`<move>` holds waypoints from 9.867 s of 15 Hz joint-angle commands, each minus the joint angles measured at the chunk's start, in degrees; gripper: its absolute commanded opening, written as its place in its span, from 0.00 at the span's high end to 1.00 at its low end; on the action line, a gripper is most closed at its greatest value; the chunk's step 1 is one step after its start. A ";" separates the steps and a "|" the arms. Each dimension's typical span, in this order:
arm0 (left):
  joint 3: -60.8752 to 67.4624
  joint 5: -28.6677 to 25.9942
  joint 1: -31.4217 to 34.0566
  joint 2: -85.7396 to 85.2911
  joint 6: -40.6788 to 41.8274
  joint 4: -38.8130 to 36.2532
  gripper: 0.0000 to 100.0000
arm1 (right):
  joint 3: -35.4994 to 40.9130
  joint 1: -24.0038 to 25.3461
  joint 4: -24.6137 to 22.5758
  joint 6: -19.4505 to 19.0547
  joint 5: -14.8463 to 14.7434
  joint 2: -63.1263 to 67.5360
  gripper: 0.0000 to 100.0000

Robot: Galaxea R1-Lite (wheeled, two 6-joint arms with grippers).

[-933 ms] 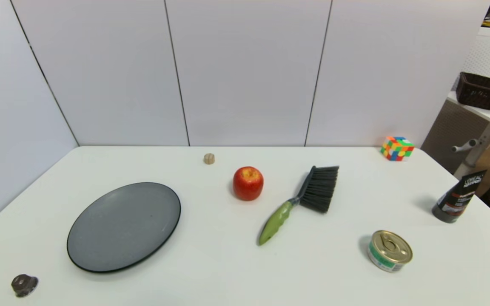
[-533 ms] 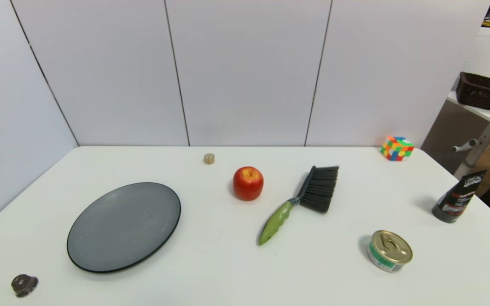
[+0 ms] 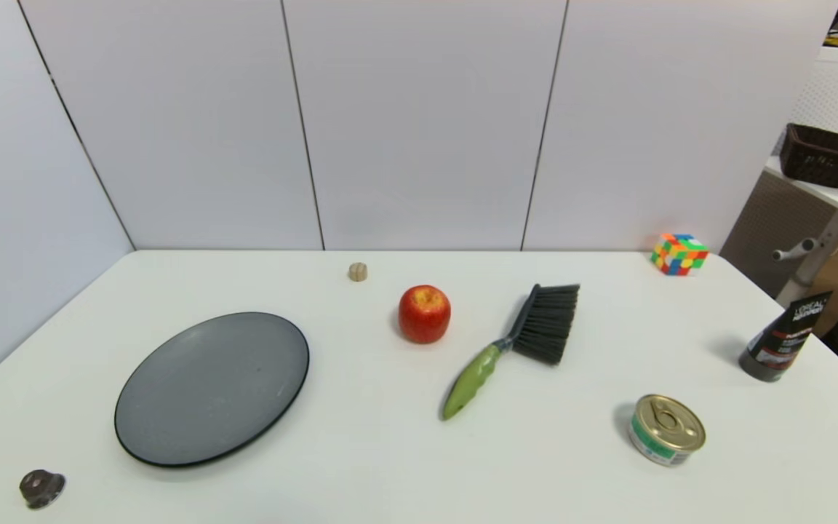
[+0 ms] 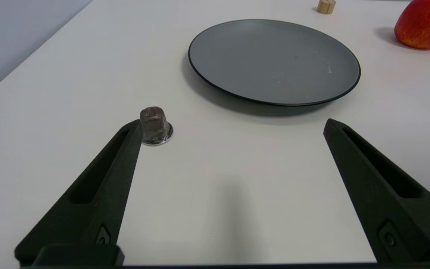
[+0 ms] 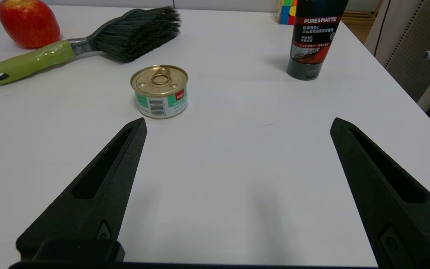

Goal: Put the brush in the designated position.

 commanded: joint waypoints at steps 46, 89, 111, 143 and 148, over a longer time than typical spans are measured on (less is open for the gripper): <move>-88.79 3.76 -51.81 130.06 4.39 -18.41 0.00 | 0.09 0.01 -0.02 -0.05 0.02 0.07 0.00; -91.87 9.92 -51.55 117.23 4.83 -19.11 1.00 | 0.09 0.01 -0.02 -0.05 0.02 0.07 0.00; -59.00 24.59 -40.30 70.30 13.62 -5.57 1.00 | 0.09 0.01 -0.02 -0.05 0.02 0.07 0.00; -36.59 -40.80 4.17 74.60 65.39 6.64 1.00 | 0.09 0.01 -0.02 -0.05 0.02 0.07 0.00; -39.05 -48.44 10.50 74.52 87.54 31.96 1.00 | 0.09 0.01 -0.02 -0.05 -0.07 0.07 0.00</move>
